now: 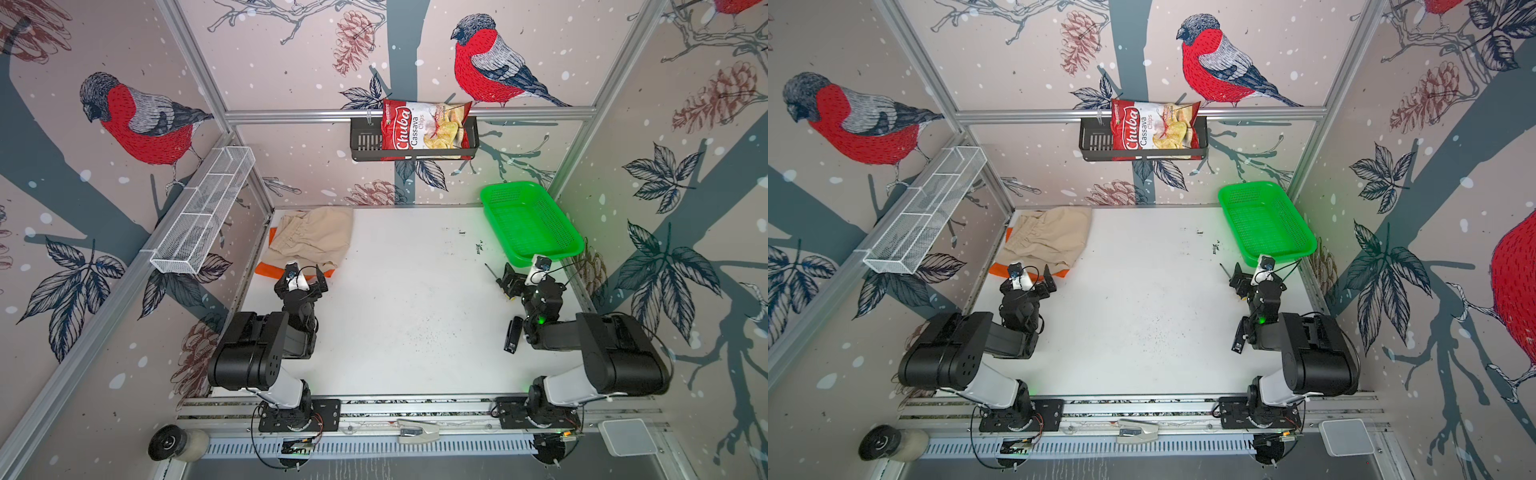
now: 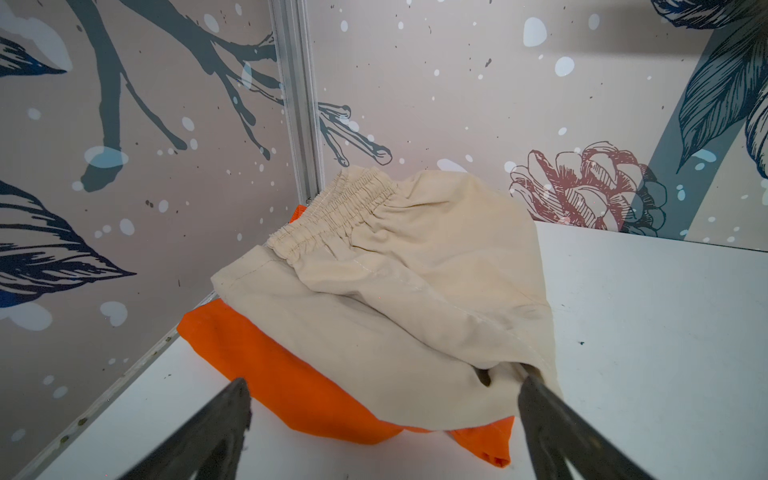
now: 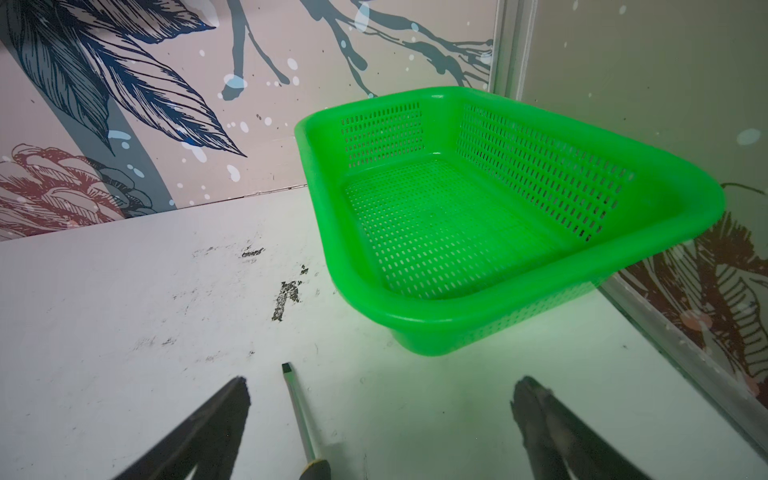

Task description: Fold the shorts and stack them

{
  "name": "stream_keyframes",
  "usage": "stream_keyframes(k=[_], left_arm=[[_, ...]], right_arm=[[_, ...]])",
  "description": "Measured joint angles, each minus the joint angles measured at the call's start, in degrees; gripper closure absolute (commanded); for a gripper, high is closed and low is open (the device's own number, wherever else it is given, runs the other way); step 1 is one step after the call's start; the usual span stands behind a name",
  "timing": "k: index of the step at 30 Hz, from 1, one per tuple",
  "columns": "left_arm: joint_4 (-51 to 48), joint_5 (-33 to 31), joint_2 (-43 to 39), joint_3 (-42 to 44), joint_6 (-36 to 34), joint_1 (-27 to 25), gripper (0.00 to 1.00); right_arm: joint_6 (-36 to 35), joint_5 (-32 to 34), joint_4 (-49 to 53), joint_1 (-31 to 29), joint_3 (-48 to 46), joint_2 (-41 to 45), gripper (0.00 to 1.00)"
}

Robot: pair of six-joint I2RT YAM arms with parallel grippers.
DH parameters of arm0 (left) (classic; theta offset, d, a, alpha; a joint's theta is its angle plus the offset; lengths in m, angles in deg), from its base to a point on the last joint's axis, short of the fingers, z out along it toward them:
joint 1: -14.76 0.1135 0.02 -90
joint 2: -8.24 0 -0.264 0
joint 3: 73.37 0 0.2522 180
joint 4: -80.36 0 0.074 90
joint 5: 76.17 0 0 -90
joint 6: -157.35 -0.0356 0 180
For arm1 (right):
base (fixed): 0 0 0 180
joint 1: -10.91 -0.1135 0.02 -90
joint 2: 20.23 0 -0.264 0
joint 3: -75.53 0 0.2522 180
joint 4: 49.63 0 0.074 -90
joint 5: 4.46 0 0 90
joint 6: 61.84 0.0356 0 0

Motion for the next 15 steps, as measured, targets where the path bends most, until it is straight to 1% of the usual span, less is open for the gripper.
stream_keyframes(k=[15], left_arm=[[-0.6,0.1,0.2,-0.5,0.0,0.0,0.01]], right_arm=[[0.0,0.0,0.0,0.0,0.2,0.0,0.00]])
